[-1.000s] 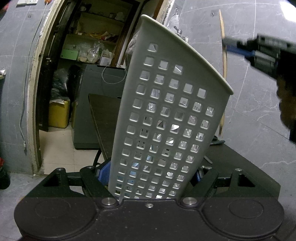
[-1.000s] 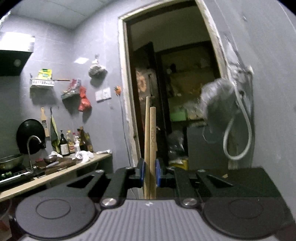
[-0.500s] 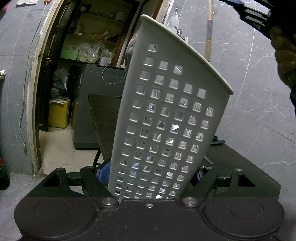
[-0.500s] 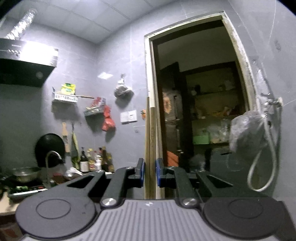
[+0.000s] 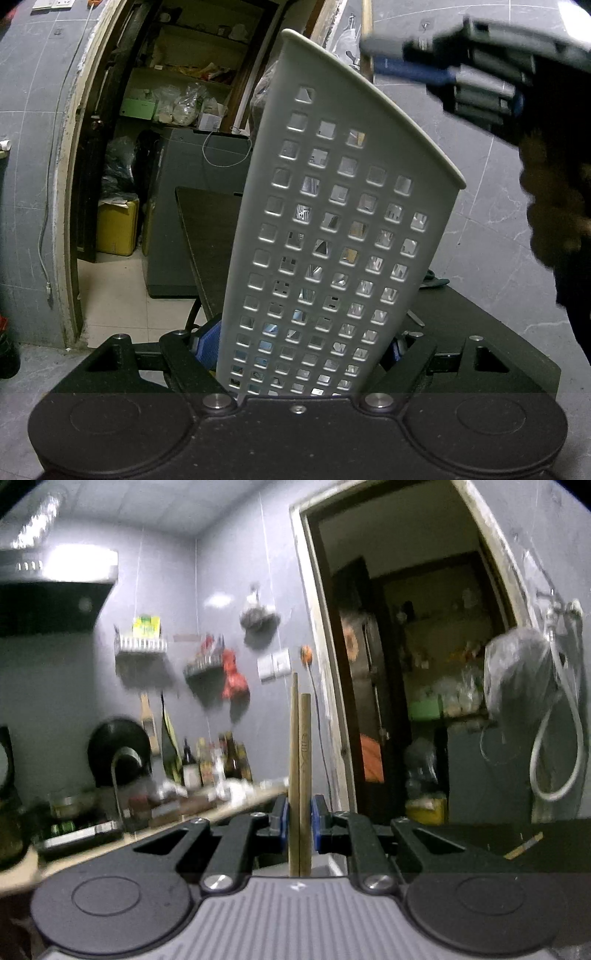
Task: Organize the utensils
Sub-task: 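Lift both chopsticks with the right tool and drop them into the basket while the left tool holds it, then move the right tool back down over the utensil pile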
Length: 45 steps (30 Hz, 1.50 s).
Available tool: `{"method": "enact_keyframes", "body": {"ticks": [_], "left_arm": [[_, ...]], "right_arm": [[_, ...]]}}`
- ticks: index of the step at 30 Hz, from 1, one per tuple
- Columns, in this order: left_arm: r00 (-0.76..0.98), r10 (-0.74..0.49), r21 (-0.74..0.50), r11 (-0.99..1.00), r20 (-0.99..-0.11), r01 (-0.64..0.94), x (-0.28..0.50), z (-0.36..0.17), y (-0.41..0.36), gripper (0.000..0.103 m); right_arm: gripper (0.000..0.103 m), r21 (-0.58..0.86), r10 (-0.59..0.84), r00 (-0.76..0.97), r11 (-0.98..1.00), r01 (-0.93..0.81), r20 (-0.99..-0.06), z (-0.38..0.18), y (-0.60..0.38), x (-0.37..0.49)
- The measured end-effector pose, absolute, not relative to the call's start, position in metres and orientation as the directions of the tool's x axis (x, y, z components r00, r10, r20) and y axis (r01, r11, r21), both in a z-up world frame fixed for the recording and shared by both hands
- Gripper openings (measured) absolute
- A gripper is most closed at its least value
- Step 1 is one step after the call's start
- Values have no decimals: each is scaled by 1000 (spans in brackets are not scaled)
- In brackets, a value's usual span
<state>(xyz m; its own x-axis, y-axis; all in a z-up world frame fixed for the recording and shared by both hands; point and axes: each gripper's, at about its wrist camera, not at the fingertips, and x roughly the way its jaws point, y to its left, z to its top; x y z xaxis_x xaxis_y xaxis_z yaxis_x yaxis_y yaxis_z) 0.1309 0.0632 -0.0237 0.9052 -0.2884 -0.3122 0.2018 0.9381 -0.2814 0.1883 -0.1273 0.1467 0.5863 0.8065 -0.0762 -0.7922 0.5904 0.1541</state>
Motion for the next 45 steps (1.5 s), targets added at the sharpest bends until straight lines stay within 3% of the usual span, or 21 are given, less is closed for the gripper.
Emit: {"method": "enact_keyframes", "body": {"ticks": [4,9,17,20,28,40,45], "left_arm": [[905,-286,-277,940,-314,201,131,-24,63,81],[905,-283,-273,941,-318,199,132,-23,62,81],[905,-281,-271,942,-320,196,132,-22,63,81],[905,-276,-267,944,-323,192,131,-21,61,81],[906,-265,-262,948,-330,182,130,-19,57,81],[906,-258,-258,950,-336,175,130,-16,55,81],[906,-250,-253,953,-341,168,130,-14,53,81]], "right_arm": [[17,152,799,583,600,-785,-147,130,-133,186],[37,175,795,589,607,-775,-147,121,-152,177],[73,285,736,676,655,-700,-32,107,-206,161],[83,358,693,721,675,-645,-8,87,-231,158],[90,494,606,795,694,-524,-8,34,-273,161],[103,532,601,799,677,-509,-1,5,-273,166],[103,545,604,797,672,-502,-12,-2,-269,168]]}}
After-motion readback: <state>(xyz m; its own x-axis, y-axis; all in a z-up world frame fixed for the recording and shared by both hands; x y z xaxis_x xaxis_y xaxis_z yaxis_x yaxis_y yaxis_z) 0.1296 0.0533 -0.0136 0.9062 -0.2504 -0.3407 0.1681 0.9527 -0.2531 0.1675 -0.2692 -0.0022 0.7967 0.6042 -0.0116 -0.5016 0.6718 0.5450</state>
